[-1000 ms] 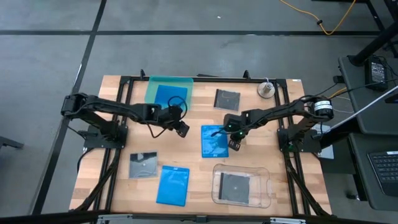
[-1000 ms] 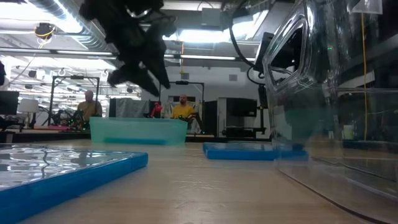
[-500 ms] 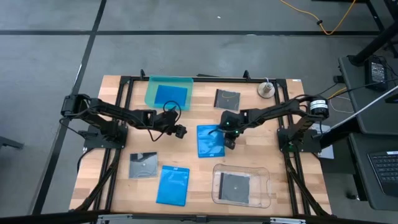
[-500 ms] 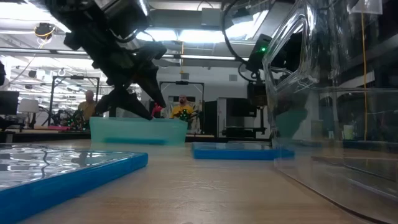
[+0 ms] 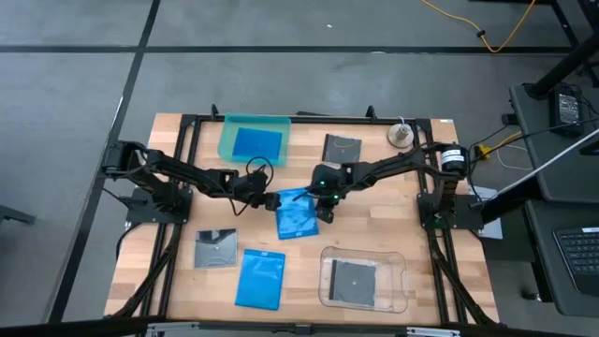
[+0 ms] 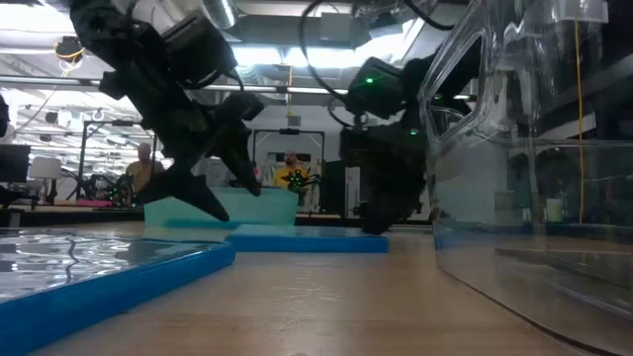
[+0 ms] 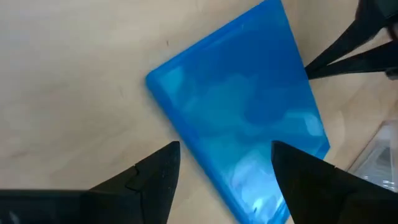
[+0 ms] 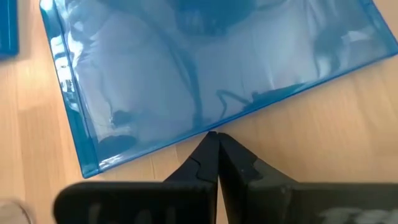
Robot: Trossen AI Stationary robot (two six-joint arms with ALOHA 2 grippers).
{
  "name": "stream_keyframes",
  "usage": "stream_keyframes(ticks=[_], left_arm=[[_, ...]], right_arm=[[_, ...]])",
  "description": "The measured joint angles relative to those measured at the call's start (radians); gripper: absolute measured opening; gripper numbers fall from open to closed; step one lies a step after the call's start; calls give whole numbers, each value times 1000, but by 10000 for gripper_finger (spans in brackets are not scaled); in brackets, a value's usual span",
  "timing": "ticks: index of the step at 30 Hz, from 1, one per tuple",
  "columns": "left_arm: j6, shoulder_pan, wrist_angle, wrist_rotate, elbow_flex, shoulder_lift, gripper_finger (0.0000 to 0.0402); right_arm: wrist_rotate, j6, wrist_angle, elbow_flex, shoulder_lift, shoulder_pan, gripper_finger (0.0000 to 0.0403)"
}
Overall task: Pick & place jewel cases by type
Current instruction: Put the top dark blue CD case into the light blue bin
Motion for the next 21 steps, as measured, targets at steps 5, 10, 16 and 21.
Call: stream_keyframes(ticks=[5,10,16,21], left_arm=[[-48,-39,36,-12,1,50,241],[-119,-104,50,-3,3,85,240],[-227,-161,68,-36,4,108,240],[-298,-193,135,-35,4,147,239]], right_arm=[[-17,-28,-36,58,41,-2,9],[-20,-45,-45,59,44,-2,9],[-30,-55,-51,58,45,-2,9],[-36,-55,-49,58,45,-8,9]])
